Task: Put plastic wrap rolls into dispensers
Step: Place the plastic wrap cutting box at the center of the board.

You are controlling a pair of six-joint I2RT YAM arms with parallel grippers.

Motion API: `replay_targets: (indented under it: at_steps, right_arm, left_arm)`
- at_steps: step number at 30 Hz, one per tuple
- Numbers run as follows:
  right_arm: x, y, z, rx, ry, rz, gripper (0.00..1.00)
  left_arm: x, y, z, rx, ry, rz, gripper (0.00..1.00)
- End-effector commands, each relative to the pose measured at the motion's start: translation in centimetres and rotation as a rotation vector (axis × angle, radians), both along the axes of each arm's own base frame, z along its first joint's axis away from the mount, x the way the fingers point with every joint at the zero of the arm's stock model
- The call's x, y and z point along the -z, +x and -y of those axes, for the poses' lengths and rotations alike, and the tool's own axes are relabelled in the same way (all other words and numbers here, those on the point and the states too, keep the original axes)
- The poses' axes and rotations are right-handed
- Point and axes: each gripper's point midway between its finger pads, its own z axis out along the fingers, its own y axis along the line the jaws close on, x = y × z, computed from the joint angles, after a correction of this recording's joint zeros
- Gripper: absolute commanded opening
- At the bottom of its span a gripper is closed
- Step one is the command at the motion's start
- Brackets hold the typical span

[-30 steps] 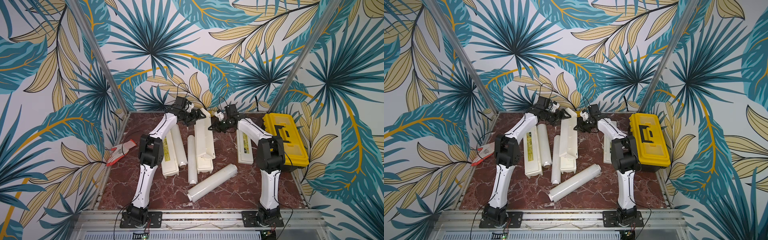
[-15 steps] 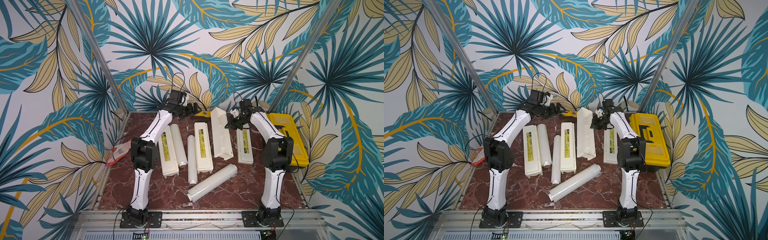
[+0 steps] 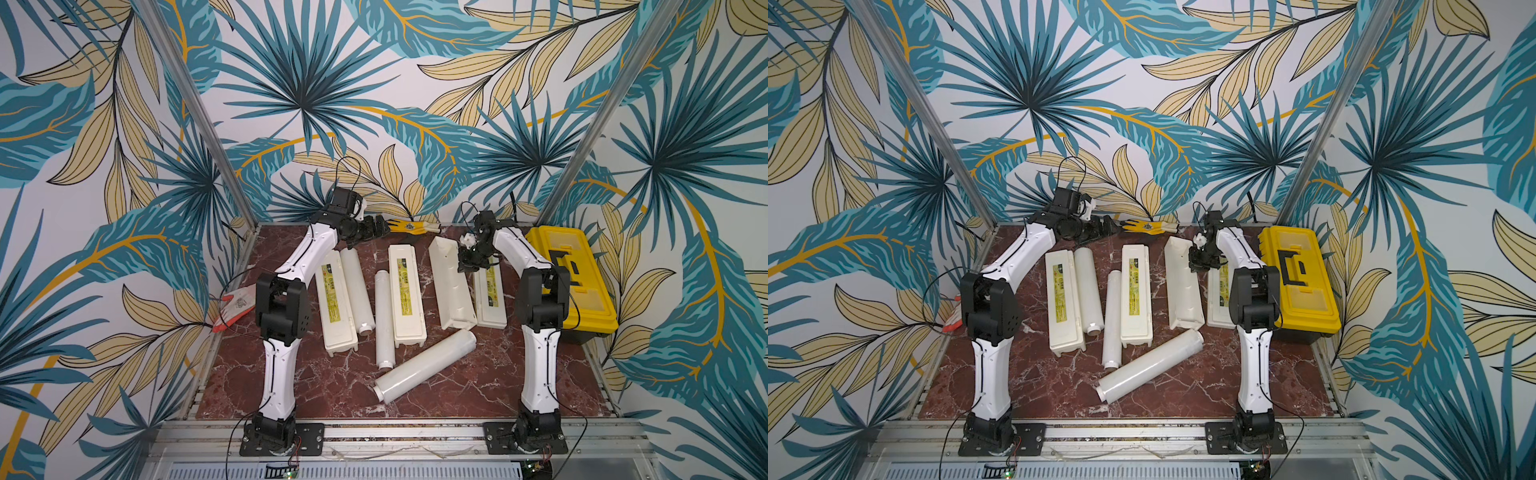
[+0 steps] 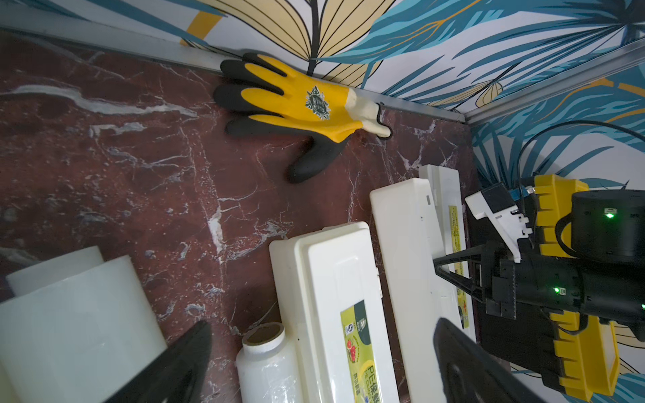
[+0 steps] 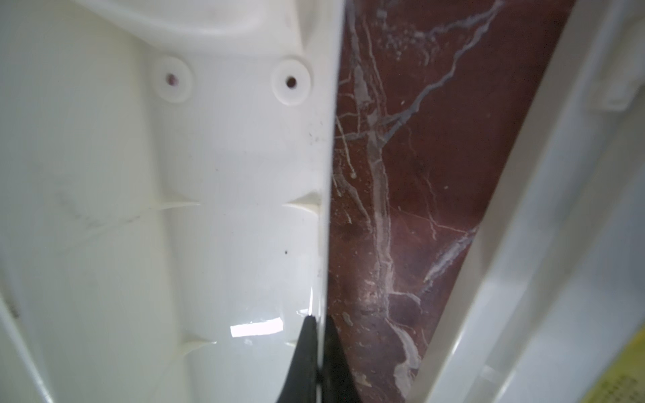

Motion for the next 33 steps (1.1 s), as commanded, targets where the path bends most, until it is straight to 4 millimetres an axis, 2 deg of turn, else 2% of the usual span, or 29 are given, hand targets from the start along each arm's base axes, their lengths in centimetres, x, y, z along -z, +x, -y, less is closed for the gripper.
replay_targets:
  at_steps: [1,2,5,6,7,10,11,12,19,21,24,26,29,31,33]
  right_arm:
    - [0.3,-0.1,0.6,0.004,-0.043,-0.016,0.11]
    - [0.4,0.0,0.7,0.014,-0.053,-0.017,0.17]
    - [0.5,0.2,1.4,0.015,-0.097,-0.003,0.21]
    - [0.4,0.2,1.5,0.011,-0.107,0.001,0.32]
    - [0.4,0.0,1.6,0.005,-0.114,-0.006,0.50]
    - [-0.3,-0.3,1.8,-0.006,-0.129,-0.006,0.88]
    - [-0.7,-0.4,1.9,-0.009,-0.133,0.001,0.96]
    - [-1.3,-0.5,2.0,-0.014,-0.138,0.013,0.99]
    - [-7.2,-1.6,3.7,-0.122,-0.266,0.190,0.99]
    - [-8.4,-2.4,4.4,-0.140,-0.309,0.235,0.99]
    - [-9.0,-4.2,3.9,-0.221,-0.304,0.271,0.99]
    - [-8.6,-6.1,2.9,-0.343,-0.284,0.270,0.99]
    - [-7.8,-10.0,1.2,-0.596,-0.324,0.272,0.99]
    - [-7.3,-13.6,-0.6,-0.793,-0.331,0.274,0.99]
    - [-7.1,-16.6,-2.0,-0.911,-0.308,0.291,0.99]
  left_arm:
    - [-0.1,-0.5,-1.2,-0.008,0.024,0.005,0.99]
    - [0.0,-0.5,-1.3,-0.009,0.027,0.003,0.99]
    - [0.5,-0.7,-1.6,-0.017,0.039,-0.005,0.99]
    - [0.7,-0.7,-1.7,-0.018,0.038,-0.009,1.00]
    - [0.8,-0.7,-1.7,-0.019,0.039,-0.012,1.00]
    - [0.8,-0.8,-1.7,-0.020,0.038,-0.015,1.00]
    - [0.8,-0.9,-1.7,-0.020,0.037,-0.017,1.00]
    - [0.6,-0.9,-1.7,-0.021,0.037,-0.012,1.00]
    - [0.0,-1.5,-2.4,-0.038,0.063,0.000,1.00]
    - [0.0,-2.0,-2.7,-0.043,0.068,-0.003,1.00]
    - [0.0,-2.5,-2.8,-0.040,0.075,-0.006,0.99]
    - [-0.1,-2.8,-3.0,-0.035,0.084,0.001,1.00]
    - [-0.3,-3.3,-3.0,-0.015,0.089,0.008,1.00]
    - [-0.2,-3.6,-2.7,0.018,0.084,0.012,1.00]
    - [0.1,-3.6,-2.6,0.040,0.071,0.009,1.00]
